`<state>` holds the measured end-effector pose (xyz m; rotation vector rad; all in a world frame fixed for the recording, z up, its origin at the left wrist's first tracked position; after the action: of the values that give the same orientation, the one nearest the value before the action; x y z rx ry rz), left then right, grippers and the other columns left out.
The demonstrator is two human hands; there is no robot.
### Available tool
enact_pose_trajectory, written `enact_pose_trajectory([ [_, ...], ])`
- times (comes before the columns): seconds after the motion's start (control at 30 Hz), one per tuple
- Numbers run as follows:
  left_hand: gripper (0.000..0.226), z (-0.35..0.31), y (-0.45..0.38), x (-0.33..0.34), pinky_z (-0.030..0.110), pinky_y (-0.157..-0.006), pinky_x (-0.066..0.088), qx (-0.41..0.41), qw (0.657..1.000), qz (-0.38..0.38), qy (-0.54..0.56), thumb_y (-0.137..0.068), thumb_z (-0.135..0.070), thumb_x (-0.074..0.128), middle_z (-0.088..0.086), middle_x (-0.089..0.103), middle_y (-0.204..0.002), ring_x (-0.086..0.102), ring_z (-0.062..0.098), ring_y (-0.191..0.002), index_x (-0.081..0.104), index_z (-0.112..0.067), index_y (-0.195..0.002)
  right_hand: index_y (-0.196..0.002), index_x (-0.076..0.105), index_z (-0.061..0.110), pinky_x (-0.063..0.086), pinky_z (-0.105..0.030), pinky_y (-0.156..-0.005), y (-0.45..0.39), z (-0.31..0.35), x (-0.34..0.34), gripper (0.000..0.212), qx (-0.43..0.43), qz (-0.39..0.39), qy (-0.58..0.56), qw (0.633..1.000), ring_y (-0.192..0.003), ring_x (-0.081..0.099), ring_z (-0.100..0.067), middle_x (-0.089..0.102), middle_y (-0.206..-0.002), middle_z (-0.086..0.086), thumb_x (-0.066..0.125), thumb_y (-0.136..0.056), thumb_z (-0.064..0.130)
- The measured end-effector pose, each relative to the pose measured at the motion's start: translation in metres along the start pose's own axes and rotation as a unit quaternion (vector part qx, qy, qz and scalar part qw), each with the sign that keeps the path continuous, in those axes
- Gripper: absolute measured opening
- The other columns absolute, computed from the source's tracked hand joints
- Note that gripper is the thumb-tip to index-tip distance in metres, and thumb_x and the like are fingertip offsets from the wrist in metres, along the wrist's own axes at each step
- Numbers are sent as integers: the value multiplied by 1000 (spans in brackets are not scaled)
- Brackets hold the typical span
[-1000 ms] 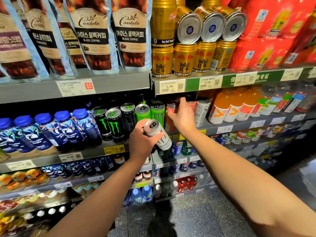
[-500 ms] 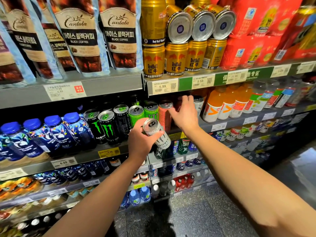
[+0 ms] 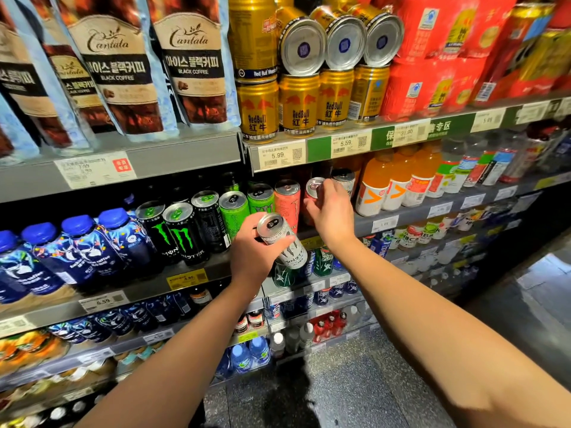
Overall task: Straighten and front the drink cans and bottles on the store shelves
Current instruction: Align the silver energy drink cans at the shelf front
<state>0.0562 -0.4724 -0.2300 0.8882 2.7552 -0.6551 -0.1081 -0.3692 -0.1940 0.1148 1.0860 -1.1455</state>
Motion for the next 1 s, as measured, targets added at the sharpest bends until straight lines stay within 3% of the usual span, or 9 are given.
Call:
enact_pose_trajectory([
  [0.13,57,0,-1,0,39,-83,58,9,1000,-3,2,-62,-40,90,-8,71,-103,69,9,-95,62,-30,-110,-102,49,12,48,-39,-71,-3,2,-2,32,31,1,-50,998,-92,59,-29,60,-99,-8,70,-84,27],
  [0.27,57,0,-2,-1,40,-84,58,16,1000,1,2,-62,-43,88,-8,71,-104,69,10,-97,62,-27,-111,-121,46,9,48,-32,-73,-12,6,-2,52,73,26,-106,991,-95,62,-27,66,-105,-10,74,-79,23],
  [0.37,56,-1,-3,-2,41,-84,58,23,1000,3,3,-63,-40,88,-8,71,-104,69,10,-96,61,-31,-110,-116,52,4,45,-32,-69,-21,6,1,50,82,53,-98,990,-95,62,-30,66,-103,-13,75,-78,26],
  [0.53,59,0,-8,0,41,-83,58,36,999,2,-4,-62,-46,87,-9,71,-104,70,10,-96,61,-29,-112,-123,58,3,51,-41,-83,-30,4,2,56,70,83,-36,993,-98,59,-36,45,-122,-14,74,-81,35],
  [0.7,60,-4,-12,15,41,-82,58,56,998,17,-6,-62,-42,89,-6,72,-103,70,12,-95,62,-24,-112,-128,55,5,47,-37,-86,-29,-1,-1,56,39,94,-53,993,-105,56,-31,48,-118,-12,70,-81,30],
  [0.8,57,-15,-14,32,41,-83,57,69,997,20,-4,-62,-37,91,-9,70,-104,69,13,-95,61,-30,-110,-122,56,9,44,-37,-90,-24,-15,-12,41,40,39,-103,993,-109,54,-26,56,-116,-9,61,-85,26],
  [0.87,56,-24,-16,44,42,-85,56,77,997,17,-12,-60,-37,91,-20,64,-103,67,16,-96,63,-29,-108,-113,61,11,46,-37,-90,-20,-28,-19,26,47,9,-158,986,-102,57,-21,61,-109,-5,56,-88,19],
  [0.93,55,-32,-18,59,43,-85,55,78,997,20,-11,-59,-38,90,-24,61,-102,66,19,-96,65,-29,-107,-101,67,15,49,-37,-82,-18,-47,-21,20,74,53,-232,968,-87,60,-17,67,-95,0,51,-89,10],
  [1.0,50,-37,-21,75,42,-85,54,65,997,25,-17,-60,-39,88,-15,65,-100,65,19,-95,68,-24,-103,-92,71,15,51,-38,-75,-17,-67,-19,26,108,123,-296,941,-74,61,-15,70,-80,2,49,-89,1],
])
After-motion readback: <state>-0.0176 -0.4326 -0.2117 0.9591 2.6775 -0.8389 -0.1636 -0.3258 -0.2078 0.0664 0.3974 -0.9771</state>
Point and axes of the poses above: each hand's wrist, its own y-axis away from the middle knuckle, its own x-axis out of the palm, z = x × y, the point moved 4 cm from there along -y, towards the middle knuckle
